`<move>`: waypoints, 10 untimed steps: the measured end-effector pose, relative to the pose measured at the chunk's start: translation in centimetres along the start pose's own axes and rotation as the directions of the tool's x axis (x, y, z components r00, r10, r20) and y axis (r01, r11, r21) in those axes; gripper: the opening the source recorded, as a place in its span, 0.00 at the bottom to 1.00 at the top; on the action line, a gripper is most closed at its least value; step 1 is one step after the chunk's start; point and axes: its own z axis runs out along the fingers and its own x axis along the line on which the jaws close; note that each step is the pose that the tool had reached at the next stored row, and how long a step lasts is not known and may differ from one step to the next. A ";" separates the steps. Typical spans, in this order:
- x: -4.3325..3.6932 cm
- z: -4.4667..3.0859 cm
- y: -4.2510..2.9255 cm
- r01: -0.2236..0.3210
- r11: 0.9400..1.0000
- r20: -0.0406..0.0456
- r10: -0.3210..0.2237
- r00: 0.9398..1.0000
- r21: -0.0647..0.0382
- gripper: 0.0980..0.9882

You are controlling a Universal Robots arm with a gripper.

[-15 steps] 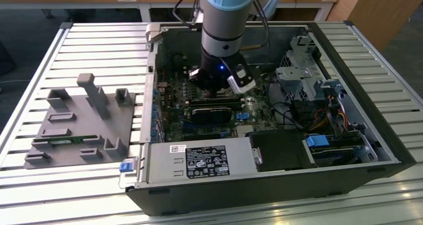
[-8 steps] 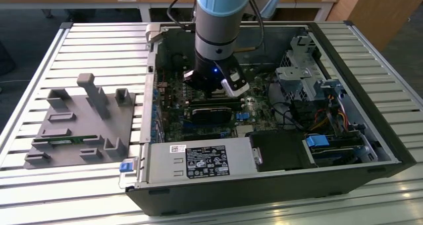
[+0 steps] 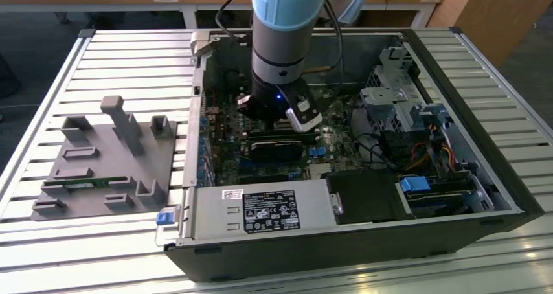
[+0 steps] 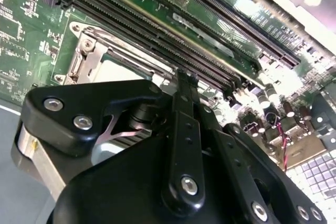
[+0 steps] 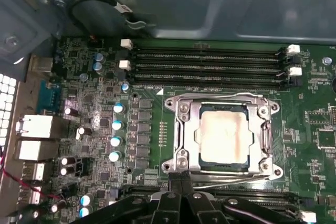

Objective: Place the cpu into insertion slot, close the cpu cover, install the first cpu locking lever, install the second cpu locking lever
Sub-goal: 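Install the second cpu locking lever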

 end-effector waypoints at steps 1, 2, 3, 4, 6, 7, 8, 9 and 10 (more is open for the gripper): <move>0.03 -0.03 -0.17 0.000 1.000 0.000 0.000 1.000 -0.006 0.01; 0.10 -0.05 -0.30 0.000 1.000 0.000 0.000 1.000 -0.013 0.01; 0.18 -0.06 -0.36 0.000 1.000 0.000 0.000 1.000 -0.018 0.01; 0.30 -0.06 -0.41 0.001 1.000 0.001 0.000 1.000 -0.025 0.01; 0.47 0.04 -0.46 0.001 0.999 0.001 -0.001 1.000 -0.035 0.01; 0.49 0.14 -0.48 0.001 0.999 0.001 -0.001 1.000 -0.038 0.01; 0.50 0.23 -0.50 0.001 0.999 0.001 -0.001 1.000 -0.042 0.01; 0.52 0.31 -0.52 0.001 0.999 0.001 -0.001 1.000 -0.046 0.01; 0.53 0.37 -0.54 0.001 0.999 0.001 -0.001 1.000 -0.049 0.01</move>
